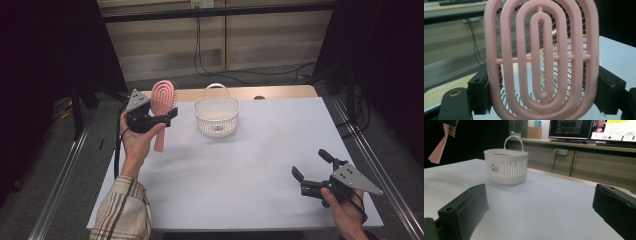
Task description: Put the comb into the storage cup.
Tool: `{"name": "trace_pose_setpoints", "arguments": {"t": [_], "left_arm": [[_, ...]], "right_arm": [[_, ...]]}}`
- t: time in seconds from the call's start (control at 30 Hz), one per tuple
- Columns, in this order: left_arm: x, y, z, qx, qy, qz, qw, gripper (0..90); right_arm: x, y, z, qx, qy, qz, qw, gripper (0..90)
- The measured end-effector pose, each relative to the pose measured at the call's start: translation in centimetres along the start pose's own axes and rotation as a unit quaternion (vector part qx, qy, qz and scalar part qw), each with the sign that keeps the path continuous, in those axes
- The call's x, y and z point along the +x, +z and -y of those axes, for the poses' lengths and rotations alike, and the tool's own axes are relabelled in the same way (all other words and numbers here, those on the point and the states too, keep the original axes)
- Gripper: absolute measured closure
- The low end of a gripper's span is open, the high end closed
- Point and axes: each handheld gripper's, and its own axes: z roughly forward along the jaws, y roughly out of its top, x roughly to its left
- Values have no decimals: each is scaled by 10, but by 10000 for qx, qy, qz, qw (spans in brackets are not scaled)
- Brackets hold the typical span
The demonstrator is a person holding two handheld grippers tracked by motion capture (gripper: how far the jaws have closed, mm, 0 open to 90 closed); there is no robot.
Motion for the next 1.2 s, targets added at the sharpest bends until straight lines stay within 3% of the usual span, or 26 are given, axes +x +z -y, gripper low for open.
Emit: {"name": "trace_pose_setpoints", "arguments": {"t": [0.33, 0.47, 0.83, 1.2], "left_arm": [[-4, -3, -14, -190, 39, -17, 9998, 194], [-6, -2, -18, -359, -56, 26, 9993, 194], [-20, 5, -31, -489, 116, 28, 9987, 194], [-31, 9, -42, -706, 160, -1, 9974, 194]], "right_arm": [[0, 0, 0, -9, -13, 8, 10000, 0], [0, -1, 0, -19, -6, 21, 10000, 0], [0, -1, 0, -47, -4, 5, 10000, 0], [0, -1, 0, -46, -10, -9, 10000, 0]]}}
